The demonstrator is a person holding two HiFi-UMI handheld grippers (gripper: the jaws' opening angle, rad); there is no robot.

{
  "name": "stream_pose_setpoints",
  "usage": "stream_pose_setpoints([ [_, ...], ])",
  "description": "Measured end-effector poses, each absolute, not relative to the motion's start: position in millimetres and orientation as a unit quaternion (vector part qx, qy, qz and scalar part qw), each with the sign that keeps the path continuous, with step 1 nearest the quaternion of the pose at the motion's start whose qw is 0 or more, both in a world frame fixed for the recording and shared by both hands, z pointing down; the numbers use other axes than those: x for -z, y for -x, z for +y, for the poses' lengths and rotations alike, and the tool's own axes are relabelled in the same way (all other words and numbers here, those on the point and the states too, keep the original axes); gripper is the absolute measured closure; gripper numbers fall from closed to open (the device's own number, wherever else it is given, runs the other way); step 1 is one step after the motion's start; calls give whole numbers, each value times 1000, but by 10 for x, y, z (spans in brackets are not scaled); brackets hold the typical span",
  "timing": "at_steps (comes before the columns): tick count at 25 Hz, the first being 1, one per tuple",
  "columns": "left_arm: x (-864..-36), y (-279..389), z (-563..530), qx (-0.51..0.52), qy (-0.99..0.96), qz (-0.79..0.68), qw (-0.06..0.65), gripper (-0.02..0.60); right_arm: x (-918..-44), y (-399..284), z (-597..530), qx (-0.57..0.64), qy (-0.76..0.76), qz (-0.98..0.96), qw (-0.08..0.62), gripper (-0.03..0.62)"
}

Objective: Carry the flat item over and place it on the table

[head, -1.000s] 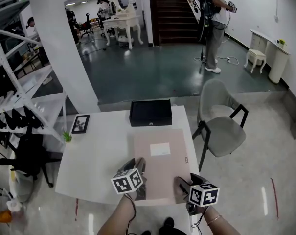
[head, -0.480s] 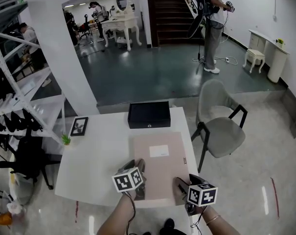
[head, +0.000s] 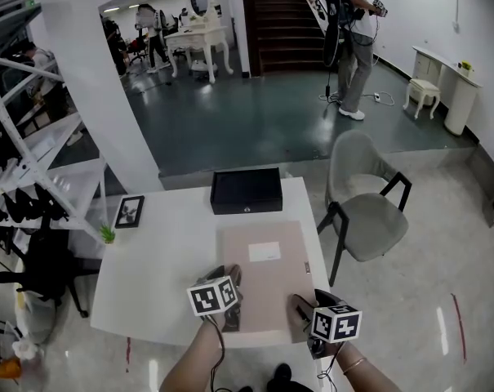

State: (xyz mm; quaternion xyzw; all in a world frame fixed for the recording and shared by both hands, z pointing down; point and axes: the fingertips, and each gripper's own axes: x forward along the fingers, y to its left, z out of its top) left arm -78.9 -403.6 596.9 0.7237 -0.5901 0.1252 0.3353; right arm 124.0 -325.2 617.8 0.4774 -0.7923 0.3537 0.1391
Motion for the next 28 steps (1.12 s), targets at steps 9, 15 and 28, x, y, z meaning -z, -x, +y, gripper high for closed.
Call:
stream_pose_setpoints([
  [9, -6018, 784, -4072, -143, -723, -586, 336, 407, -6182, -1237, -3261, -350, -485, -789, 141, 324],
  [15, -6026, 781, -4074, -149, -721, -589, 333, 407, -6185, -1239, -3260, -349, -488, -787, 144, 318],
  [28, -5936, 797, -4006, -148, -723, -590, 328, 405, -6109, -1232, -3261, -320, -499, -791, 152, 321],
])
